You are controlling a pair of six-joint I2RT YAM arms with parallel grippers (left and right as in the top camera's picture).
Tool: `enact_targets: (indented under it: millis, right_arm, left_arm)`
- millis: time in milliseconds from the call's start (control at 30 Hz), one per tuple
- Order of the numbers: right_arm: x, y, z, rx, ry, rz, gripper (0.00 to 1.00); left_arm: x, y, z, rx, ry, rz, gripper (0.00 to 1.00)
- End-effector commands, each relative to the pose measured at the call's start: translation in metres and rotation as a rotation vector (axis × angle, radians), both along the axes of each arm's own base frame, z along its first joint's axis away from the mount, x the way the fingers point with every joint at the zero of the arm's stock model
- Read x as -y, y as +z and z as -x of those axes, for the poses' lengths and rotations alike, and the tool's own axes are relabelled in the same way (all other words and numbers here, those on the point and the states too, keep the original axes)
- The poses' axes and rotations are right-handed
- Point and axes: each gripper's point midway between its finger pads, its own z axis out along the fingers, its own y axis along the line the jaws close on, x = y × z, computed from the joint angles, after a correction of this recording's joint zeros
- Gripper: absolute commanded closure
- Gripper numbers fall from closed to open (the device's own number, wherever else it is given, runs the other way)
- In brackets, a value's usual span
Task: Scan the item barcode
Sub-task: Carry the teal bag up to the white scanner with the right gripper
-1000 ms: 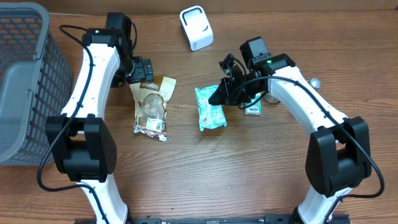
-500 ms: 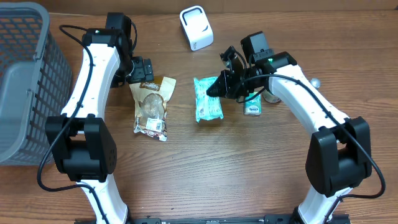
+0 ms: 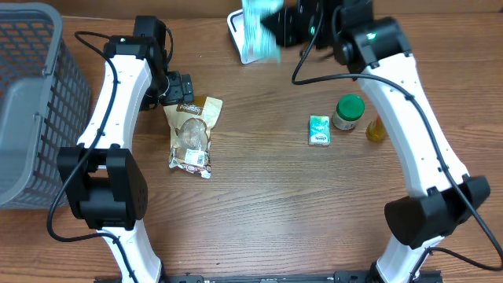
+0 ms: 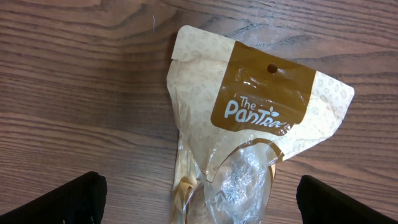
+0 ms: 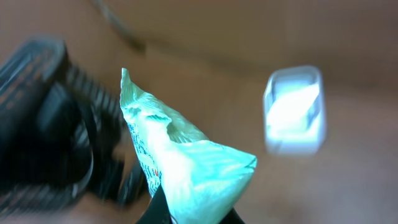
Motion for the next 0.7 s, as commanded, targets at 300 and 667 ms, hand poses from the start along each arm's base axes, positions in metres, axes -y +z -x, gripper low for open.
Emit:
enact_targets:
  millis: [300,667]
  right_arm:
    - [-0.001,0.054,-0.056,0.608,-0.12,0.522,0.96]
    - [-0.037,-0.029,-0.106,0.69,-0.009,0.753,0.96]
  left_arm:
    - [0.0,0.004,-0.003,0.011,-0.016,-0.01,0.01]
    - [0.0,0.004,-0.004,0.015,-0.016,-0.01,0.01]
